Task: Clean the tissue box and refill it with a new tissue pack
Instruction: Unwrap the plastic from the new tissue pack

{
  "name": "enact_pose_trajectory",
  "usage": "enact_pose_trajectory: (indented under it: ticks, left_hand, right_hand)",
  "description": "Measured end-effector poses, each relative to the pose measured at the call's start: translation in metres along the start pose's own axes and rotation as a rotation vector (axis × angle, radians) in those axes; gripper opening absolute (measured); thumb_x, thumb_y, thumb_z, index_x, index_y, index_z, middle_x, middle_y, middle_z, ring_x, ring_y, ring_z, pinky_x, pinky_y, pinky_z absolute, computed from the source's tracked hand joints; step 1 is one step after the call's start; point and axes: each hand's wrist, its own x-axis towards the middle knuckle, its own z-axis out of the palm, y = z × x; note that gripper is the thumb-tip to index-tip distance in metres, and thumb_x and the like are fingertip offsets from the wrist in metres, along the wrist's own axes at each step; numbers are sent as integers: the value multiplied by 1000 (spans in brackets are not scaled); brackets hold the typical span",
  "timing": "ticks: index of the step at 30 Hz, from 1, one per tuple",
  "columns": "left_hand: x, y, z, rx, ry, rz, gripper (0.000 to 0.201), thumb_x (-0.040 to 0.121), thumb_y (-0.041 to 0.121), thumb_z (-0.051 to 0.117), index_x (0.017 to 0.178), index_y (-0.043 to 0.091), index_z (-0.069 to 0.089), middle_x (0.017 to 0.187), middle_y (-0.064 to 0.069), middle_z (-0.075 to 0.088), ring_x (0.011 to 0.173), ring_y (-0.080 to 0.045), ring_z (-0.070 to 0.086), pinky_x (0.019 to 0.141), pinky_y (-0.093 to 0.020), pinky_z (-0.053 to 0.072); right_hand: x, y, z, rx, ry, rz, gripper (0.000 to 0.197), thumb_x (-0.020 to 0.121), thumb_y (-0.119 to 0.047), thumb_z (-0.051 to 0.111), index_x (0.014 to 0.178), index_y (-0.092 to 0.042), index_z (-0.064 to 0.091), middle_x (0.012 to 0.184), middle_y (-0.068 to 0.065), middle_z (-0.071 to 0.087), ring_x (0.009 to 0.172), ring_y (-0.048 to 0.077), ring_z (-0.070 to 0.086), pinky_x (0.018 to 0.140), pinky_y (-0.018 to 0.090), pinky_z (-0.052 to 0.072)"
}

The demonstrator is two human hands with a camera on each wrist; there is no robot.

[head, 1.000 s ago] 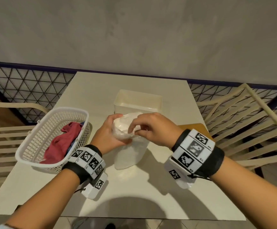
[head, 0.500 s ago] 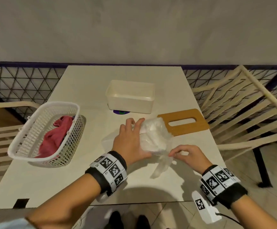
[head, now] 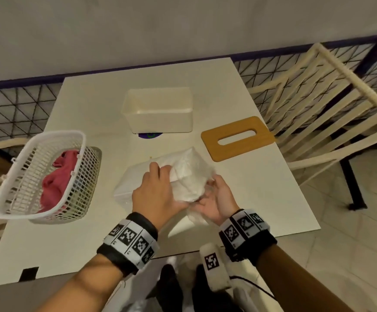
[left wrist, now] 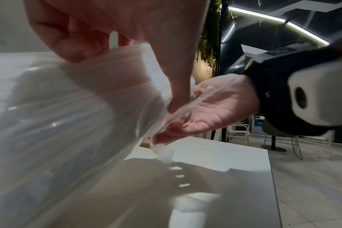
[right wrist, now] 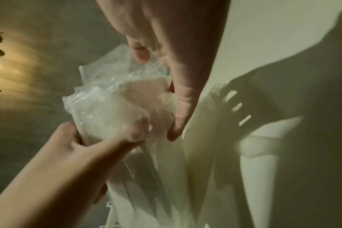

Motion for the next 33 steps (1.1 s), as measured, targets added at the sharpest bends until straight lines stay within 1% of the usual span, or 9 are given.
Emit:
enact_pose_trajectory:
  ticks: [4, 6, 10, 14, 16, 19, 23, 28, 33]
  left_hand:
    - [-9, -15, 4, 87, -63, 28, 89, 68, 63, 61, 137, 19, 26, 122, -6, 36, 107, -26, 45, 70, -36, 44]
    - [-10, -24, 9, 185, -116, 138, 86, 73, 62, 56, 140, 22, 21, 125, -5, 37, 108, -26, 43, 81, -35, 42]
    - [6, -55, 20, 238, -164, 312, 79, 72, 56, 61, 139, 32, 27, 132, -8, 40, 115, -30, 38, 94, -41, 34]
    - [20, -87, 26, 168, -220, 204, 104, 61, 66, 65, 144, 32, 13, 156, -6, 6, 141, -37, 3, 112, -53, 5]
    - [26, -99, 29, 146, -252, 149, 119, 51, 75, 63, 144, 32, 2, 157, -5, 1, 143, -35, -2, 112, -55, -3]
    - [34, -108, 32, 130, -215, 146, 123, 40, 78, 64, 141, 35, 10, 143, -6, 31, 132, -29, 26, 110, -52, 11]
    - [35, -114, 29, 71, -149, 151, 117, 37, 74, 63, 138, 32, 20, 125, -3, 40, 116, -23, 35, 102, -42, 18]
    - [29, -121, 19, -124, -68, 104, 116, 32, 72, 54, 135, 25, 29, 118, -4, 41, 114, -24, 37, 100, -39, 22]
    - [16, -137, 28, -383, 114, 164, 104, 36, 65, 63, 126, 20, 36, 111, -3, 40, 103, -18, 37, 92, -34, 24]
  right_hand:
    - [18, 8, 11, 9, -76, 54, 50, 89, -48, 42, 121, -11, 54, 115, 18, 60, 106, 34, 56, 92, 47, 45]
    - [24, 12, 12, -22, -68, 109, 49, 88, -44, 41, 118, -9, 58, 109, 20, 63, 101, 35, 57, 92, 48, 43]
    - [84, 24, -29, -381, 166, 85, 51, 83, -41, 47, 124, -12, 55, 131, 21, 54, 116, 39, 54, 103, 54, 39]
    - [132, 25, -69, -566, 177, 87, 40, 73, -43, 56, 100, -15, 64, 125, 22, 58, 112, 40, 57, 98, 57, 42]
    - [77, 11, -20, -569, 206, 117, 30, 83, -31, 51, 104, -13, 62, 101, 17, 66, 94, 33, 63, 85, 55, 52]
    - [47, 5, 0, -481, 134, 151, 13, 85, -21, 47, 86, -14, 58, 55, -1, 55, 46, 14, 52, 43, 26, 47]
    - [46, 12, 10, -434, 91, 130, 22, 75, -31, 53, 88, -15, 58, 72, 5, 50, 57, 19, 47, 54, 29, 41]
    - [47, 15, 22, -337, 116, 129, 33, 85, -39, 44, 97, -13, 60, 68, 5, 58, 60, 20, 47, 54, 27, 34]
    - [50, 13, 33, -374, 123, 228, 37, 86, -51, 38, 80, -19, 56, 47, 1, 58, 56, 20, 45, 51, 25, 35]
